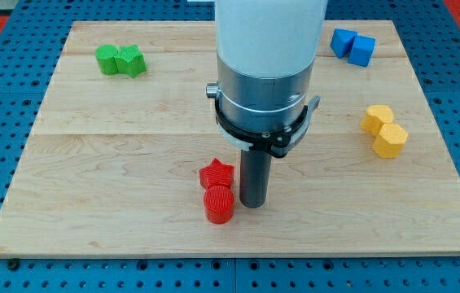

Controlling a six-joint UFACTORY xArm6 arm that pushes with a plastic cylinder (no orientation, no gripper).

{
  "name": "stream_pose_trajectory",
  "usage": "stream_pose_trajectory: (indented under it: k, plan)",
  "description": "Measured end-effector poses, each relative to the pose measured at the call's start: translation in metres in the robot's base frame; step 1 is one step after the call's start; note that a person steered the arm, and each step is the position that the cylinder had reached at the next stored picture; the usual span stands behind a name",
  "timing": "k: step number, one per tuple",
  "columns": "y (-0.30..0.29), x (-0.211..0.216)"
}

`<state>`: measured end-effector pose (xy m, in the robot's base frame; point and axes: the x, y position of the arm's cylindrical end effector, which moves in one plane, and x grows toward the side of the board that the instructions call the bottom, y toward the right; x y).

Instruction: Slightly push the red circle towards the left side of the board

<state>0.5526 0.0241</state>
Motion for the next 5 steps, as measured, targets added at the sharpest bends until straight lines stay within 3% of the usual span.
stream_pose_trajectory:
  k: [3, 5]
  plan:
    - [0.000, 0.018]
    - [-0.001, 0.003]
